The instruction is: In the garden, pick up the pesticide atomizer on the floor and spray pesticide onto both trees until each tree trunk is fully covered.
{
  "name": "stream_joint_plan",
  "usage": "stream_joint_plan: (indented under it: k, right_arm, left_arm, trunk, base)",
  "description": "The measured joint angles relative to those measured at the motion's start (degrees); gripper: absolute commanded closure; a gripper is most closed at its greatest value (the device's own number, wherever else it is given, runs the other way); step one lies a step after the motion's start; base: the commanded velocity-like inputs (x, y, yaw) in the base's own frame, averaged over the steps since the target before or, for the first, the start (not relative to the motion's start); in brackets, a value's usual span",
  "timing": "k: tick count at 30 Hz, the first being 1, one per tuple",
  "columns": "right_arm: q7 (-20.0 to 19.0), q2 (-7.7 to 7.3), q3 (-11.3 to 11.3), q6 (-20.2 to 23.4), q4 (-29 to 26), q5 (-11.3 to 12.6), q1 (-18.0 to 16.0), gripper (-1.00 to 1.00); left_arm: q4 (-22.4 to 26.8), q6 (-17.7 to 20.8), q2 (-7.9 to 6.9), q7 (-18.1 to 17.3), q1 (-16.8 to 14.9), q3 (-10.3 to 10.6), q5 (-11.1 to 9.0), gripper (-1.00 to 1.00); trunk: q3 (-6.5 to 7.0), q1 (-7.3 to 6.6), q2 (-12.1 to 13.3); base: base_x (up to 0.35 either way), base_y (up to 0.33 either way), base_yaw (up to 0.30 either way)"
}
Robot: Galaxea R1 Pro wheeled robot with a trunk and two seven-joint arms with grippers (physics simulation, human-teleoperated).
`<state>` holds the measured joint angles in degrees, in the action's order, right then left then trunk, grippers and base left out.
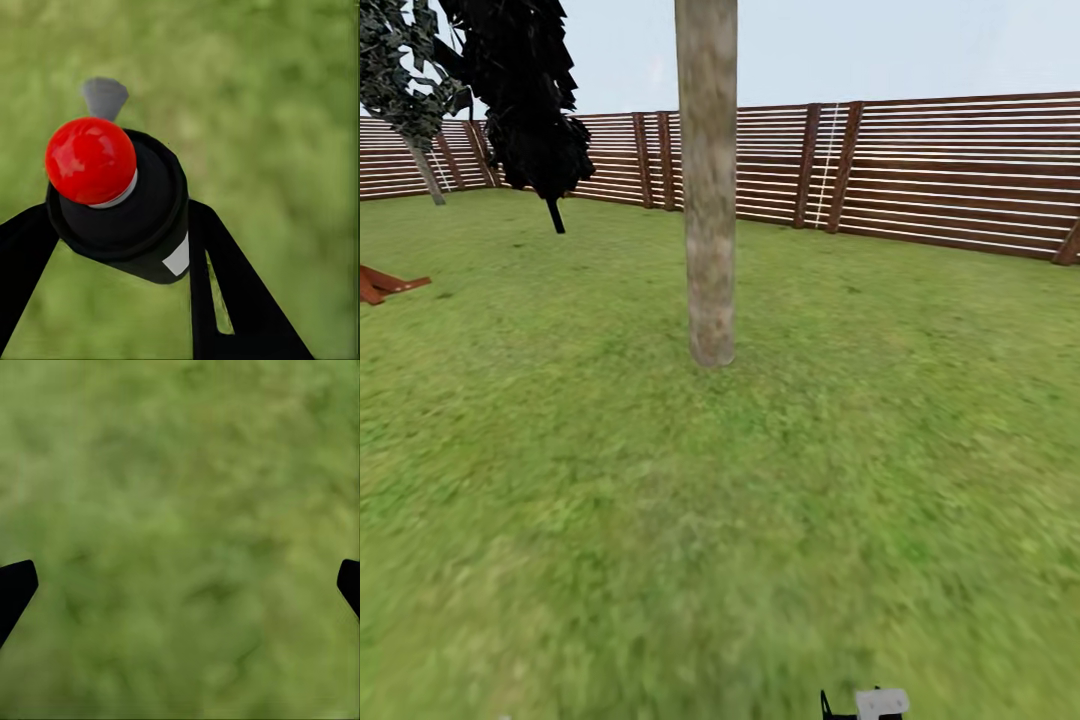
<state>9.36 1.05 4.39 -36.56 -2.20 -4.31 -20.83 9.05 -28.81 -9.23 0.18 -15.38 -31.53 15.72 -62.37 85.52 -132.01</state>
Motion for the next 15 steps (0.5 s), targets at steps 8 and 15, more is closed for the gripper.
stream_joint_plan:
  k: [8, 15]
  right_arm:
    - [-0.03, 0.00, 0.00, 0.00, 0.00, 0.00, 0.00, -1.00]
    - [-0.01, 0.00, 0.00, 0.00, 0.00, 0.00, 0.00, -1.00]
  left_arm:
    - [0.00, 0.06, 0.00, 0.00, 0.00, -0.01, -0.03, 1.00]
    - [0.00, 0.07, 0.00, 0.00, 0.00, -0.01, 0.02, 1.00]
  trunk:
    - [0.00, 0.00, 0.00]
    - [0.00, 0.00, 0.00]
  base:
    - [0.339, 0.000, 0.000]
    - [0.338, 0.000, 0.000]
